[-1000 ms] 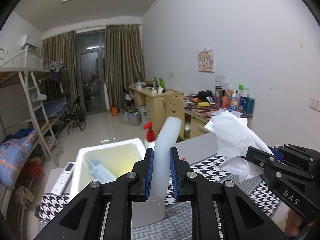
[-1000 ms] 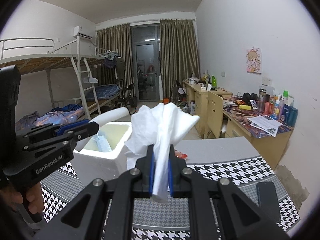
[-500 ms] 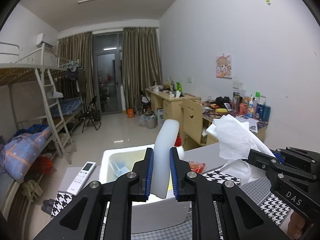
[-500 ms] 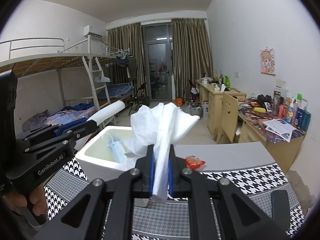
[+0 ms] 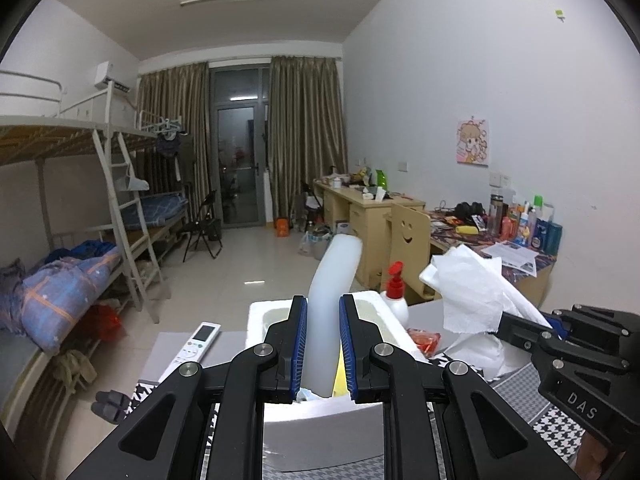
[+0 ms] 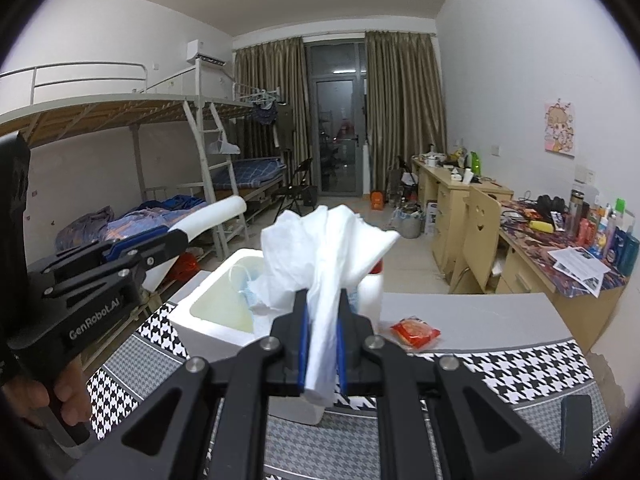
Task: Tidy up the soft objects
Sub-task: 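Carry the foam roll and tissues over the white foam box with both grippers, then open the left gripper to drop the foam roll into the box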
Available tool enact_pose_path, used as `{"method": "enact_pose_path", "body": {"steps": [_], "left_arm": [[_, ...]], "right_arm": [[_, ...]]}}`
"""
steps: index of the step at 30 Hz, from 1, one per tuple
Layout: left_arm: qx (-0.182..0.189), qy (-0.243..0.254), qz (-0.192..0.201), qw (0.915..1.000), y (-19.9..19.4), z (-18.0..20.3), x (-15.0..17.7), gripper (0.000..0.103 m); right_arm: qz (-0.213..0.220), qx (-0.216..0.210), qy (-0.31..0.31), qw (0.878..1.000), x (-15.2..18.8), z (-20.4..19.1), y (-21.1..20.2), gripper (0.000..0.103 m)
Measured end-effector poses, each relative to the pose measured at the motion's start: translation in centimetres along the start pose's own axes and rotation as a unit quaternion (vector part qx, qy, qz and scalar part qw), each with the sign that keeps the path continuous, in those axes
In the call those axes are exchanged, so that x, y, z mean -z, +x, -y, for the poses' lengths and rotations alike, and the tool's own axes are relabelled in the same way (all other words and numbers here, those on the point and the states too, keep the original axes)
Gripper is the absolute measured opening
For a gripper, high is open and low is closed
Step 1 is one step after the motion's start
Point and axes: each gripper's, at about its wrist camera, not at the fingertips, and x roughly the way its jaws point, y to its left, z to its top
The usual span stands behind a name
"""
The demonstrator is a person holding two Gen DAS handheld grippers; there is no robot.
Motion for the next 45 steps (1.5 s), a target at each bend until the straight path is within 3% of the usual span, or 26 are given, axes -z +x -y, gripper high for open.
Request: {"method": "enact_pose_path", "body": {"steps": [24, 45], "left_arm": [[0.012, -0.007, -0.037, 0.9992, 4.0, -1.7, 0.6, 0.018], [0.024, -0.005, -0.078, 0.9967, 7.6, -1.8, 1.2, 0.019]], "right_arm": [[-0.031, 0.002, -0.022, 0.999, -1.0, -0.9, 3.8, 0.015], [-0.036, 0.005, -0.031, 0.999, -1.0, -1.2, 4.7, 0.015]]}}
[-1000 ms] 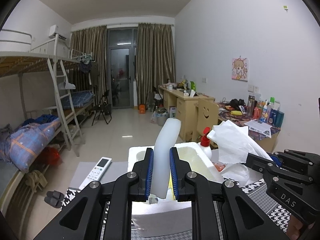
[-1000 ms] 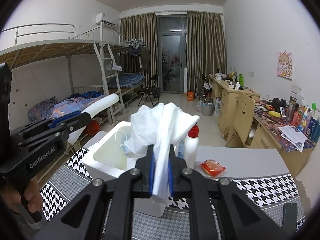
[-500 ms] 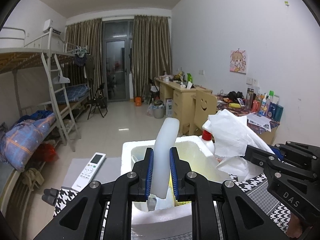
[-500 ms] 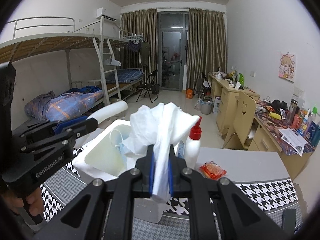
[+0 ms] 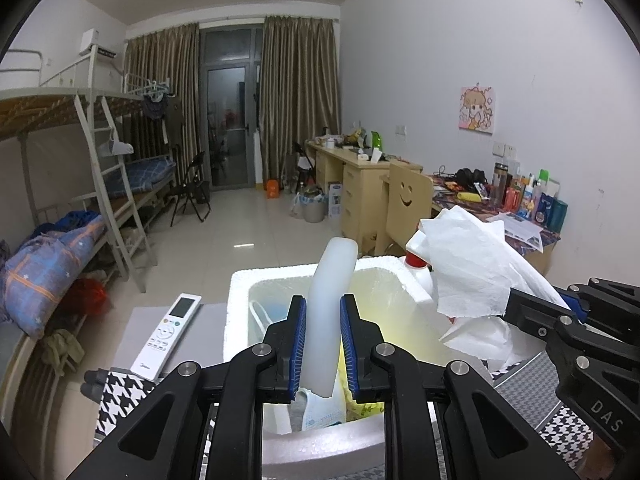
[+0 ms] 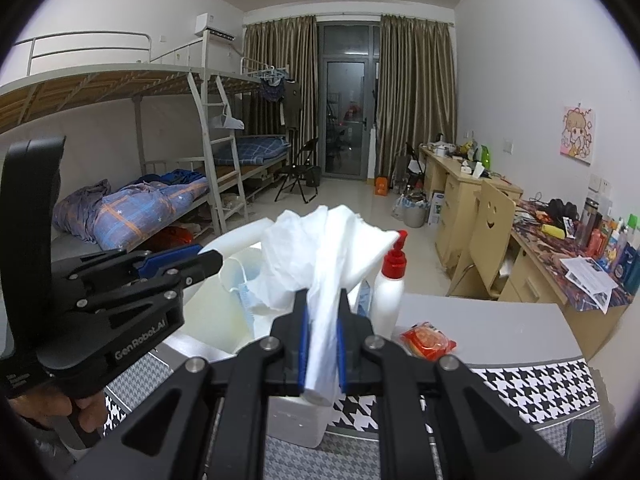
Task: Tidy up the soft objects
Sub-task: 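Open the left gripper to drop the foam roll into the box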
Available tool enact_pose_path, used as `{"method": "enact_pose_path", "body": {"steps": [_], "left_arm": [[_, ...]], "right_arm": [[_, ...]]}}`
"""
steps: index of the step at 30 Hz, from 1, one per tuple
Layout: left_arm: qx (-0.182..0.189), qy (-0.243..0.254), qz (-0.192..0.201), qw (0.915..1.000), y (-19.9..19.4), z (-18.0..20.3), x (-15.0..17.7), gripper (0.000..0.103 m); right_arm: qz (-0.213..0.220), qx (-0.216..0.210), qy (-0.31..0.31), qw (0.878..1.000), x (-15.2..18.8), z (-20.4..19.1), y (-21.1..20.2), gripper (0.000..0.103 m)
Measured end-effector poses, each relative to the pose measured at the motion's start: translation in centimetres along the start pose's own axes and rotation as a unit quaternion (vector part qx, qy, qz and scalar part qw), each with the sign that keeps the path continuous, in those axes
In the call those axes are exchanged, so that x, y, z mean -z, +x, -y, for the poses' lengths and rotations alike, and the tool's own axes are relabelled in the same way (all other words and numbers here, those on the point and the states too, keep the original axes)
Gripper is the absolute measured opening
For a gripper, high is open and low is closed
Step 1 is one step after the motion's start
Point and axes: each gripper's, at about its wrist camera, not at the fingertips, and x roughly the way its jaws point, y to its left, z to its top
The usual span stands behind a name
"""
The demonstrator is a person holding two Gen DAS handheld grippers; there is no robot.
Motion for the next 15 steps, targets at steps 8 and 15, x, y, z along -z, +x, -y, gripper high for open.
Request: {"method": "enact_pose_path", "body": {"steps": [8, 15], "left_arm": [[-0.015, -0.012, -0.019, 0.9996, 1.5, -0.8, 0.2, 0.069], [-0.047, -0.028, 0.011, 0.9985, -0.3, -2.2, 0.1, 0.098]], "right_arm": [[-0.005, 0.005, 0.007, 1.000, -0.2, 0.1, 0.4, 0.015], [-0.004, 0.008, 0.009, 1.000, -0.5, 0.0, 0.4, 0.015]]}}
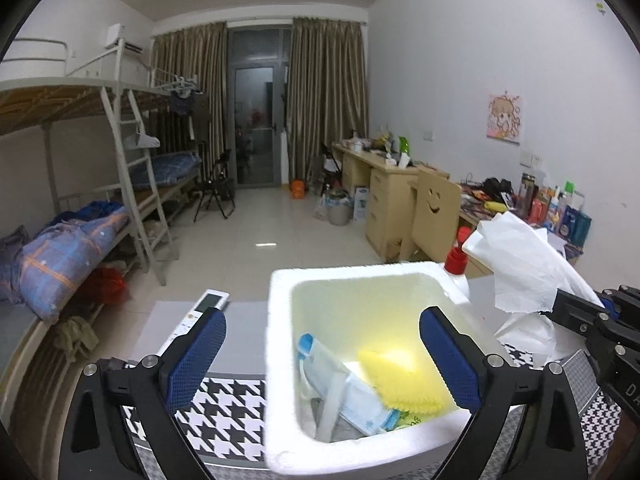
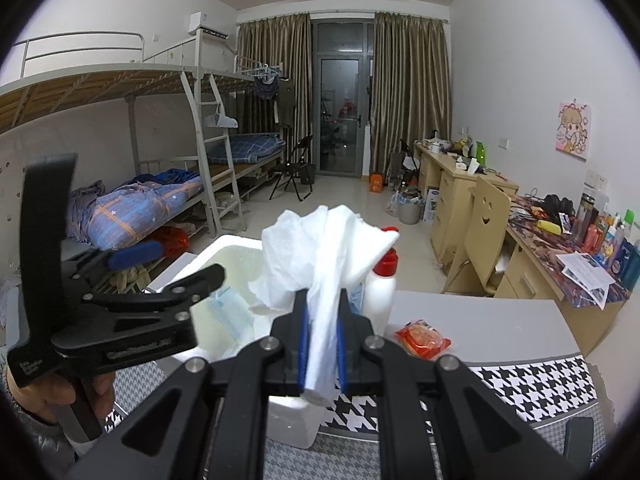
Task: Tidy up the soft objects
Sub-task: 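Open the left gripper to drop the foam roll into the box, then lower the tissues into the foam box and open the right gripper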
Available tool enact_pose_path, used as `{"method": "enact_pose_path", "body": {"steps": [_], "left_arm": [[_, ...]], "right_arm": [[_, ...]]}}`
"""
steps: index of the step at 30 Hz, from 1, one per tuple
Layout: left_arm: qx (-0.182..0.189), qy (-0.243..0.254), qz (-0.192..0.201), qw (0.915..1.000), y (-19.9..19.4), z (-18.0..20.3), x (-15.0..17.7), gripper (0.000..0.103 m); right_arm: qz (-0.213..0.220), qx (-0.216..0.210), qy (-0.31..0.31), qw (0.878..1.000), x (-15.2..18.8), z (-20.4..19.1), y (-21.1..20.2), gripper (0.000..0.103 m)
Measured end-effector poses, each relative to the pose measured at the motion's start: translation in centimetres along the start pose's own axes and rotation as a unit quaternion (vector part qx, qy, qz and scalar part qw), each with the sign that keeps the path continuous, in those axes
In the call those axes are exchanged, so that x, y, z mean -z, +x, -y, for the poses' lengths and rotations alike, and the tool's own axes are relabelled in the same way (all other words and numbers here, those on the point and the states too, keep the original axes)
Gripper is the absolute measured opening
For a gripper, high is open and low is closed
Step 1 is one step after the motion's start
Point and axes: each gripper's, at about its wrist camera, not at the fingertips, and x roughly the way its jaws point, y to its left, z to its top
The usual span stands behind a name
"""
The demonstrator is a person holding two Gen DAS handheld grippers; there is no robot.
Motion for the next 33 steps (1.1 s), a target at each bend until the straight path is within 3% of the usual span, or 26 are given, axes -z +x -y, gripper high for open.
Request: {"method": "enact_pose_path", "body": {"steps": [30, 33], "left_arm": [[-0.058, -0.025, 0.027, 0.9977, -4.3, -5.2, 1.3, 0.102], [-0.058, -0.030, 0.029, 0.9975, -4.5, -5.4, 1.4, 0.102]], "right_arm": [[-0.027, -0.036, -0.002, 0.999, -1.1, -2.7, 3.7, 0.015], [-0.034, -0.037, -0.002, 0.999, -0.9, -2.7, 4.2, 0.019]]}}
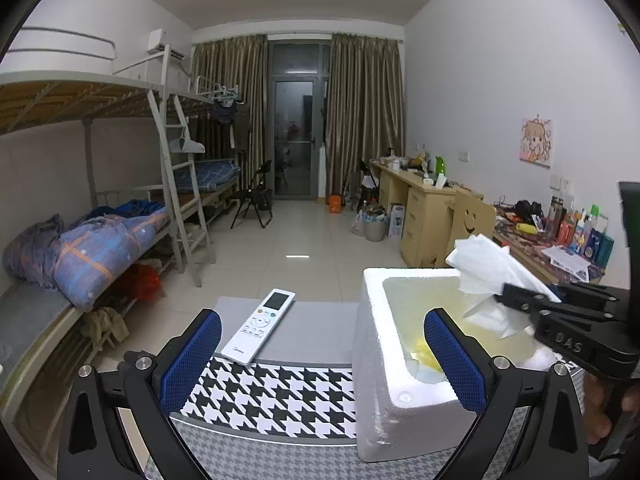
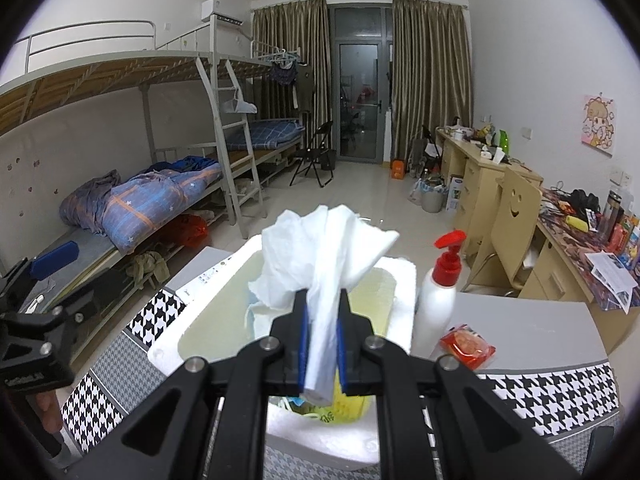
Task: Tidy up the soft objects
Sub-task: 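Lower the tissues into the foam box and open the right gripper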
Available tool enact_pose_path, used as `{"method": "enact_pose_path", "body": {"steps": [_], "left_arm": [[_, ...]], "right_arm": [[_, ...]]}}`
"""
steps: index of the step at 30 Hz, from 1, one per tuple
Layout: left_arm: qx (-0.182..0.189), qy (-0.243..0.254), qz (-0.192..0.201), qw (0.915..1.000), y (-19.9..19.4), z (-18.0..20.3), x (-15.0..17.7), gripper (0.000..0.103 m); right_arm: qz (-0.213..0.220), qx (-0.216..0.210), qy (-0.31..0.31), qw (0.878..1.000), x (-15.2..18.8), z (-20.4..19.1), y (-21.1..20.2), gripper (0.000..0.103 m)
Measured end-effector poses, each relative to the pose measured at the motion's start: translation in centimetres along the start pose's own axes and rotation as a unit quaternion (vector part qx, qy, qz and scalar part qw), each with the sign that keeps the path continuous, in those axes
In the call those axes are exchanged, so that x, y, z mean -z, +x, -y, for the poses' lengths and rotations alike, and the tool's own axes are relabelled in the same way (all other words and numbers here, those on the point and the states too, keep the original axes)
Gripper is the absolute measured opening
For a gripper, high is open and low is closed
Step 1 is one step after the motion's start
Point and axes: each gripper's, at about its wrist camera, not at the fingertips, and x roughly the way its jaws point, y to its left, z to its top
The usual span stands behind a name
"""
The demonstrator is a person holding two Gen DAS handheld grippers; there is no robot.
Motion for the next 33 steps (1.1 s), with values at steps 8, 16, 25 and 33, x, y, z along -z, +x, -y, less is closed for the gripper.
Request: {"method": "enact_pose_path", "body": {"steps": [8, 16, 25, 33], "left_arm": [[-0.006, -0.005, 0.003, 1.0000, -0.4, -1.2, 0.6, 0.102], [-0.009, -0.008, 0.000, 0.9999, -0.1, -1.1, 0.6, 0.102], [-0.005, -0.002, 0.005, 1.0000, -1.5, -1.0, 1.0, 0.102], [0.005, 0.004, 0.015, 0.9999, -3.9, 0.1, 1.2, 0.102]], "right_arm": [[-0.008, -0.015, 0.031, 0.999, -0.1, 0.8, 1.3, 0.083], [-0.010, -0.011, 0.014, 1.000, 0.1, 0.1, 1.1, 0.090], [0.005, -0.012, 0.012, 1.000, 0.2, 0.0, -0.9, 0.091], [0.030, -0.012, 0.002, 0.999, 0.9, -0.7, -4.0, 0.094]]}}
